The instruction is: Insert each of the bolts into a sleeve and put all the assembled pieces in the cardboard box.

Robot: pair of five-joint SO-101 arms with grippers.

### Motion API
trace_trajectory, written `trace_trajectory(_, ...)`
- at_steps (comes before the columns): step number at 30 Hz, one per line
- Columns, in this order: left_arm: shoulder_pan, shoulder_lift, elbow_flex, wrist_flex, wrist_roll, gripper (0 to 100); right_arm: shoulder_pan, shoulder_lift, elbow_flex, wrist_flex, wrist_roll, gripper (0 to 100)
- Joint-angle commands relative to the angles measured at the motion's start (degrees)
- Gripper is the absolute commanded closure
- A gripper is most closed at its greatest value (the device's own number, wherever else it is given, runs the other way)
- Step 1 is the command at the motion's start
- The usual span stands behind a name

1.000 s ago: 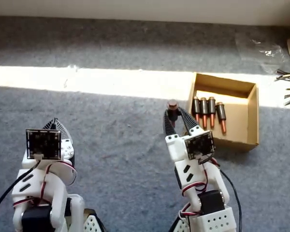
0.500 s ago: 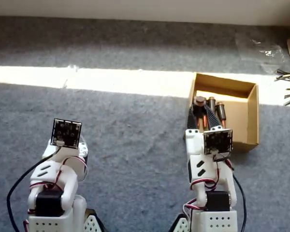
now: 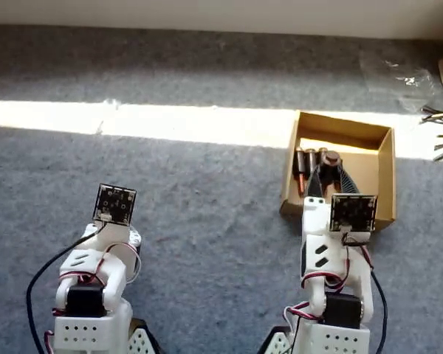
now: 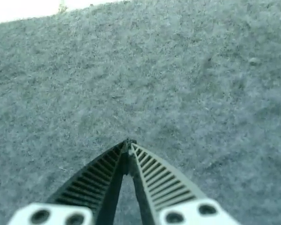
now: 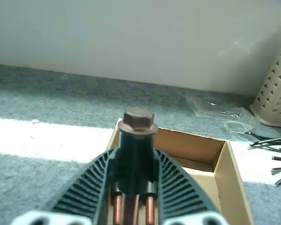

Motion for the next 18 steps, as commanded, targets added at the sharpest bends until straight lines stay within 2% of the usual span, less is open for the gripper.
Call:
trace_trajectory(1, 0.48, -0.75, 1.36, -0.79, 0.35, 99, 0.66, -0.13, -9.45, 5.14, 0.18, 99.4)
trace_trajectory(6, -0.66, -0.66, 1.45, 1.32, 7.91, 99, 0.92, 6.37, -15.16, 7.34, 0.53, 99.4)
trace_trajectory(13, -2.68, -0.66, 1.45, 4.66, 6.77, 99, 1.36, 35.47, -28.70, 7.60, 0.53, 99.4)
trace_trajectory(18, -2.59, -0.66, 1.45, 8.44, 6.77, 99, 4.62, 53.23, -37.49, 7.69, 0.53, 99.4)
